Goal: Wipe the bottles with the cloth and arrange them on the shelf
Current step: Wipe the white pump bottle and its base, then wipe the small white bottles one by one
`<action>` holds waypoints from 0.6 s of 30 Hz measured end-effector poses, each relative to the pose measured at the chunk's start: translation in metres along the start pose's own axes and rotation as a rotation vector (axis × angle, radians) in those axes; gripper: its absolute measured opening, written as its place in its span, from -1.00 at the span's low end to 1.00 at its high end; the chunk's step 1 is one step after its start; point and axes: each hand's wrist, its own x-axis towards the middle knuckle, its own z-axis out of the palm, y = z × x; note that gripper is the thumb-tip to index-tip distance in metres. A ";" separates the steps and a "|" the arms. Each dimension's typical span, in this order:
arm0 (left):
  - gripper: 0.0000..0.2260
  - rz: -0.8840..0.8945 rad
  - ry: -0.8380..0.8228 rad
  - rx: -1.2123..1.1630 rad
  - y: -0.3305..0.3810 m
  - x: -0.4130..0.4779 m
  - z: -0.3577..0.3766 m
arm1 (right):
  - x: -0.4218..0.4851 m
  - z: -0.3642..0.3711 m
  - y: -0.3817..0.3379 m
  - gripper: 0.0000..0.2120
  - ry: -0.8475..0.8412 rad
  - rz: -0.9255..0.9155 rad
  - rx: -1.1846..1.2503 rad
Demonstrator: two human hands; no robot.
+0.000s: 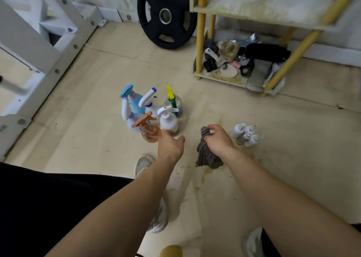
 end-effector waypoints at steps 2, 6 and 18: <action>-0.62 -0.032 -0.254 -0.032 0.017 -0.024 0.003 | -0.014 -0.013 0.002 -0.72 0.072 0.024 0.077; -0.57 -0.191 -0.667 -0.314 0.054 -0.061 0.014 | -0.040 -0.043 0.010 -0.93 0.182 -0.024 0.339; -0.83 -0.221 -0.775 -0.324 0.091 -0.085 0.087 | -0.074 -0.094 0.110 -0.56 0.163 -0.027 0.568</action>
